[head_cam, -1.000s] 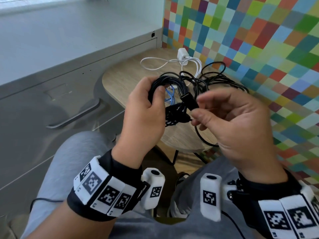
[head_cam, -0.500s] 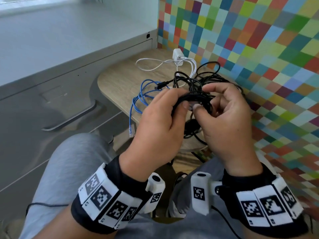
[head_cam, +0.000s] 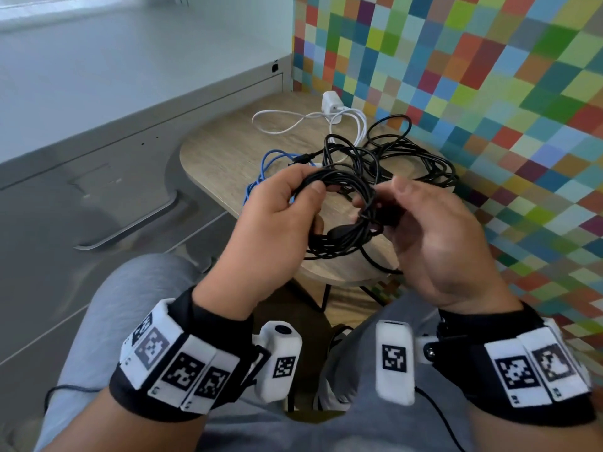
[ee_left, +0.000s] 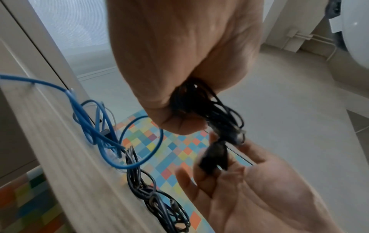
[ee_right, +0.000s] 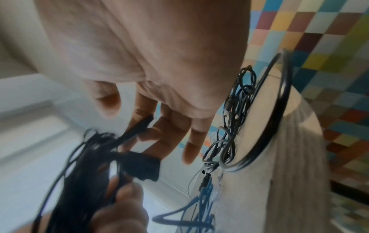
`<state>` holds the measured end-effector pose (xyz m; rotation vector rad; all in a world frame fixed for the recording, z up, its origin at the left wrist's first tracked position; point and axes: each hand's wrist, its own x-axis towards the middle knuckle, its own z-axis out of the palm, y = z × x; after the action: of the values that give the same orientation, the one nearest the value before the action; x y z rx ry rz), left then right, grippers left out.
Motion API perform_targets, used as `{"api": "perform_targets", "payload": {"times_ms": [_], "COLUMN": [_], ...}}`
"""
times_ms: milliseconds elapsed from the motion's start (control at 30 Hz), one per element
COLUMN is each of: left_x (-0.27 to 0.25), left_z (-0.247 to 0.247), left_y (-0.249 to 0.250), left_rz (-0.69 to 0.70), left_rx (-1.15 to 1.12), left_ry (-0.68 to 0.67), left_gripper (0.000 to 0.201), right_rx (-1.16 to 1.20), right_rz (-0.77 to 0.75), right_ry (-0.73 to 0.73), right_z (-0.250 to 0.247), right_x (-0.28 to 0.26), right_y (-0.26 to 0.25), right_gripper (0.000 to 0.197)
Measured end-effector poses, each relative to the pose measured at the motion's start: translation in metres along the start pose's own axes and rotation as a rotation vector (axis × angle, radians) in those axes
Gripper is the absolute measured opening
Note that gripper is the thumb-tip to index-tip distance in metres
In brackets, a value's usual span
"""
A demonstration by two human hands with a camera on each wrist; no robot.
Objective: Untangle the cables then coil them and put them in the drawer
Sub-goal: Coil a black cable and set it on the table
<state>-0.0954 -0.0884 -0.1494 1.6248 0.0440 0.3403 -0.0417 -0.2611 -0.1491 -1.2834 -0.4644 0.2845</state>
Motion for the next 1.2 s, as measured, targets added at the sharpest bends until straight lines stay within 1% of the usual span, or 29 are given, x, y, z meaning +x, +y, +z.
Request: {"api": "perform_targets", "payload": {"times_ms": [67, 100, 167, 233, 300, 400, 467, 567, 667, 733, 867, 967, 1067, 1200], "left_x": [0.002, 0.003, 0.003, 0.003, 0.003, 0.005, 0.007, 0.007, 0.005, 0.005, 0.003, 0.002, 0.002, 0.003], "left_z": [-0.005, -0.007, -0.009, -0.01, -0.011, -0.013, -0.013, -0.012, -0.013, -0.013, -0.011, -0.008, -0.007, -0.009], "left_y": [-0.001, -0.001, -0.001, 0.0, 0.002, 0.003, 0.002, 0.002, 0.002, 0.002, 0.003, 0.001, -0.001, -0.001], "left_rz": [-0.013, -0.014, -0.009, -0.002, 0.006, -0.01, -0.02, -0.028, -0.035, -0.043, -0.034, -0.039, -0.046, -0.056], "left_rx": [-0.061, -0.083, -0.1, -0.106, -0.1, -0.084, -0.092, -0.111, -0.129, -0.142, -0.126, -0.118, -0.116, -0.108], "left_ry": [-0.001, -0.006, -0.017, -0.029, -0.03, 0.013, 0.048, 0.072, 0.056, 0.043, 0.005, -0.019, -0.026, -0.03], "left_gripper": [0.021, 0.02, 0.021, 0.023, 0.022, 0.023, 0.022, 0.018, 0.015, 0.019, 0.025, 0.025, 0.018, 0.021], "right_rx": [0.077, 0.081, 0.074, 0.074, 0.075, 0.068, 0.081, 0.062, 0.013, 0.001, -0.023, 0.0, 0.028, 0.074], "right_rz": [0.03, 0.03, 0.008, -0.026, -0.077, -0.129, -0.148, -0.151, -0.094, -0.035, 0.011, 0.039, 0.08, 0.117], "right_ry": [-0.015, -0.027, -0.045, -0.027, 0.05, 0.177, 0.227, 0.274, 0.267, 0.258, 0.198, 0.163, 0.151, 0.14], "right_z": [-0.008, -0.01, -0.013, -0.012, -0.012, -0.015, -0.013, -0.009, -0.007, -0.006, 0.001, 0.006, 0.01, 0.009], "right_x": [0.002, 0.002, 0.003, 0.003, 0.006, 0.009, 0.01, 0.01, 0.01, 0.01, 0.009, 0.008, 0.008, 0.007], "right_y": [0.0, 0.001, 0.003, 0.005, 0.007, 0.009, 0.01, 0.012, 0.014, 0.015, 0.017, 0.015, 0.014, 0.013], "right_gripper": [0.032, 0.028, 0.013, 0.015, 0.01, 0.024, 0.027, 0.021, 0.022, 0.026, 0.024, 0.027, 0.027, 0.032]}}
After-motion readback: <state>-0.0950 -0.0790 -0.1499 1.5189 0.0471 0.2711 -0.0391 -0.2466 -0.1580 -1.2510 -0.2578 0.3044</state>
